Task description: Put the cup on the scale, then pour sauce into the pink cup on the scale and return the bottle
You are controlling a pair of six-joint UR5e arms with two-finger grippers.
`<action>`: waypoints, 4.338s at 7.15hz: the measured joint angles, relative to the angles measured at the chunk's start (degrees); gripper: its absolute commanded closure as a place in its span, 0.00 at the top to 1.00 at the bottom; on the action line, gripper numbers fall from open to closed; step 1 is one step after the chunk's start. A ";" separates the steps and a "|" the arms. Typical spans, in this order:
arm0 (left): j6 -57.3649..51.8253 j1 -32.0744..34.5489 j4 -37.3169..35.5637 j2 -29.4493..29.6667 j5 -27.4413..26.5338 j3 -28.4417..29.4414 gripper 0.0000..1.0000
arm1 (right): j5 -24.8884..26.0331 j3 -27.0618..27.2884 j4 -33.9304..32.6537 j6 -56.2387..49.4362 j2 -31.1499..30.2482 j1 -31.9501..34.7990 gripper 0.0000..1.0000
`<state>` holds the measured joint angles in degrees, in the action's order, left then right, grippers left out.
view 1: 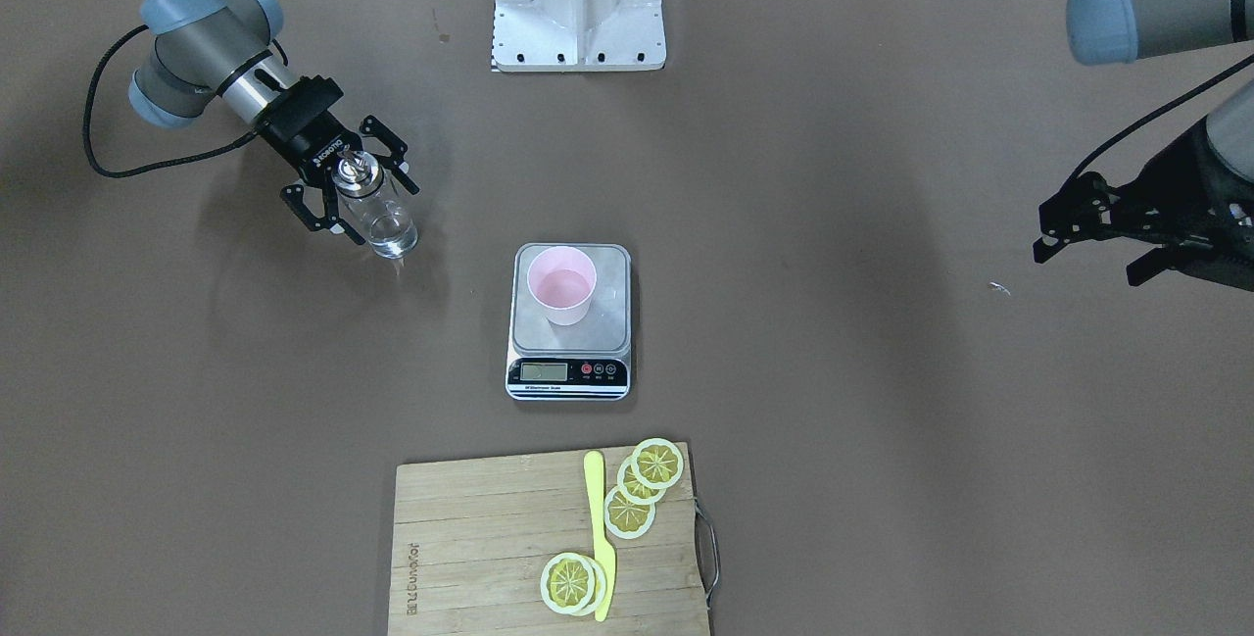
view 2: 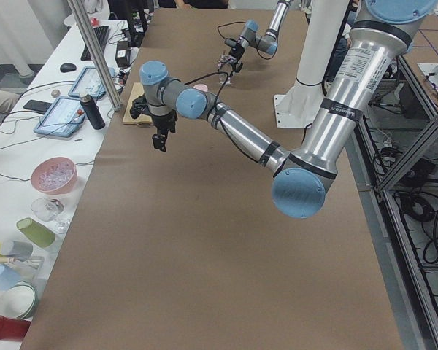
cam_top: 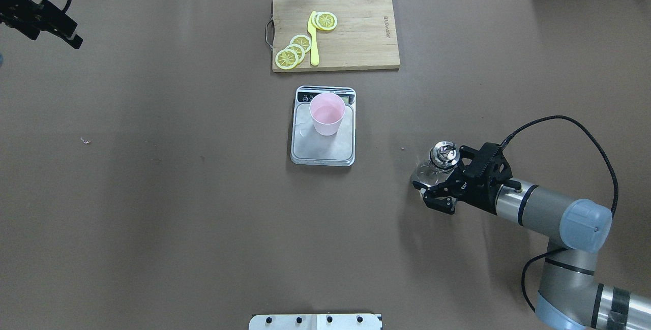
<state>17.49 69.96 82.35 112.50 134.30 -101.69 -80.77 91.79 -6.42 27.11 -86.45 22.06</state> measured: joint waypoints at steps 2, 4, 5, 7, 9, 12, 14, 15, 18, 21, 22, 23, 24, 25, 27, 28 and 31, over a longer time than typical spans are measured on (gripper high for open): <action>0.00 0.00 0.00 0.00 0.00 0.00 0.98 | 0.24 -0.41 0.01 -0.01 0.07 -0.03 0.97; 0.00 0.00 0.00 0.00 0.00 0.00 0.98 | 0.75 -0.86 0.01 0.00 0.36 -0.29 0.90; 0.00 0.00 0.00 0.00 0.00 0.02 0.98 | 1.17 -1.05 0.00 0.02 0.55 -0.63 0.86; 0.00 0.00 0.00 0.00 0.00 0.07 0.98 | 1.45 -1.15 0.03 0.05 1.12 -1.05 0.83; 0.00 0.00 0.00 0.00 0.00 0.09 0.98 | 1.49 -1.07 0.08 0.05 1.25 -1.05 0.63; 0.00 0.00 0.00 0.00 0.00 0.09 0.97 | 1.36 -0.66 0.09 0.05 1.08 -0.78 0.34; 0.00 0.00 0.00 0.00 0.00 0.09 0.97 | 1.22 0.37 -0.06 0.05 0.82 0.11 0.29; 0.00 0.01 0.00 0.00 0.00 0.09 0.97 | 1.11 1.11 -0.31 0.05 0.70 0.87 0.28; -1.51 0.92 -0.04 -0.08 0.02 0.20 0.97 | 0.39 3.95 -4.91 -0.10 0.62 3.89 0.27; -10.95 3.25 0.12 -2.57 -0.07 1.50 0.97 | -0.91 14.47 -25.73 -4.13 0.95 7.45 0.27; -14.32 4.30 0.36 -3.83 -0.08 1.68 0.97 | -0.79 16.49 -31.14 -6.68 1.31 8.00 0.27; -18.00 5.40 0.51 -5.04 -0.07 1.72 0.97 | -0.52 17.24 -35.40 -8.77 2.26 8.54 0.27; -21.61 6.49 0.77 -6.28 -0.03 1.73 0.97 | -0.06 17.46 -39.27 -11.01 3.82 8.99 0.27; -24.25 7.51 1.08 -7.19 -0.01 1.72 0.97 | 0.40 17.58 -43.09 -13.06 5.69 9.24 0.26; -26.19 8.79 1.42 -8.78 0.00 1.75 0.97 | 1.44 17.61 -51.08 -15.47 10.40 9.31 0.26; -26.43 9.32 1.57 -9.36 0.02 1.76 0.97 | 2.26 17.59 -55.29 -16.88 13.02 9.30 0.26; -26.62 10.00 1.71 -10.25 0.08 1.83 0.97 | 5.21 17.64 -67.58 -22.57 18.96 9.28 0.25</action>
<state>-9.13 79.96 84.06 102.25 134.38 -99.86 -75.55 109.43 -74.00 4.54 -67.48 31.34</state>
